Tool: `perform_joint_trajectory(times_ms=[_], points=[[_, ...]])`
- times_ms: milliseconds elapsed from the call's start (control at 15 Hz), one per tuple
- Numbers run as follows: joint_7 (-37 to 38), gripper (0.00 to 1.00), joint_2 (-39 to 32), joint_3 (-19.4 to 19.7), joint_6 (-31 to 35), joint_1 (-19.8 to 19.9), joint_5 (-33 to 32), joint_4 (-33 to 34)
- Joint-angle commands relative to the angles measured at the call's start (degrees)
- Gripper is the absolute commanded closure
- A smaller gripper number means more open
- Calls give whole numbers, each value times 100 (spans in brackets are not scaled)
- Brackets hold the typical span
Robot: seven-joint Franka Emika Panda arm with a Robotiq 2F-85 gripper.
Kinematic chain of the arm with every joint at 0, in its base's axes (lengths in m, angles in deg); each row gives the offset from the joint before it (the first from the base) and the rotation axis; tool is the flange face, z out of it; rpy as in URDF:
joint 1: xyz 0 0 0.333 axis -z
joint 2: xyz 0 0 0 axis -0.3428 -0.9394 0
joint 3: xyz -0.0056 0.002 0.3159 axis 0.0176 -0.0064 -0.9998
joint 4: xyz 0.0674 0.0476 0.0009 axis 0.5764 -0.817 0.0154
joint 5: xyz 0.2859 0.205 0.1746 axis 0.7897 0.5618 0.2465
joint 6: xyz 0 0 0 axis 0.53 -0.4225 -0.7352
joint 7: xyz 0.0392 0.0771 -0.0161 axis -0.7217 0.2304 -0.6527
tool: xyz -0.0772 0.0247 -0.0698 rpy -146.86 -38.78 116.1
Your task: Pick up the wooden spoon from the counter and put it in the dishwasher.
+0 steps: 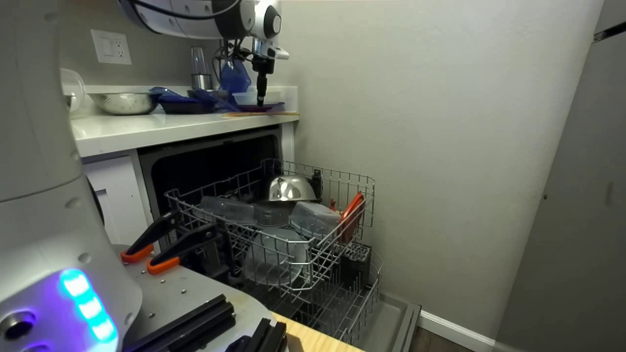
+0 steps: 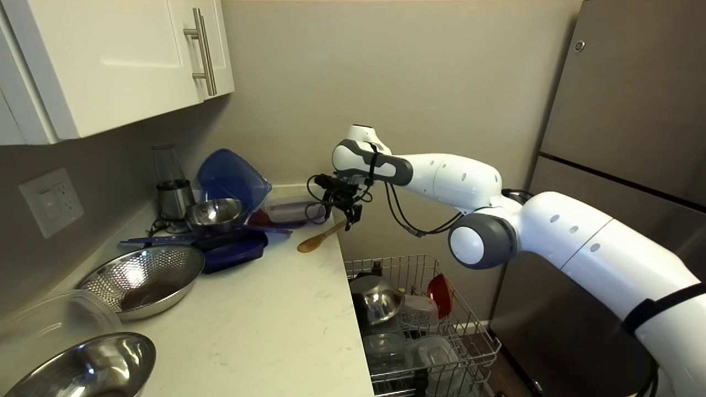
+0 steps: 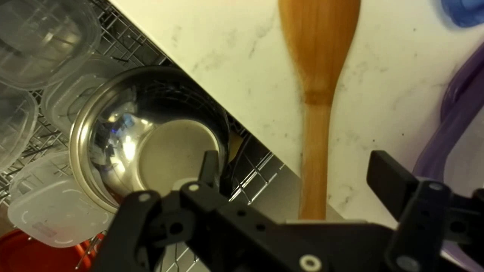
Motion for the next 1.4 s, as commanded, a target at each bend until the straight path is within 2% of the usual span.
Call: perform_joint_trajectory(times_ms=[0,267,533,867,1333], points=[[454,0,-183,23,665,99,98,-39],[778,0,-352,136,1153,194,12,-41],[746,0,-419,479,1658,211,-246,0],[783,0,-504,668,2385,187,-361,1],[773,0,-695,589,2360,156,-281,-78]])
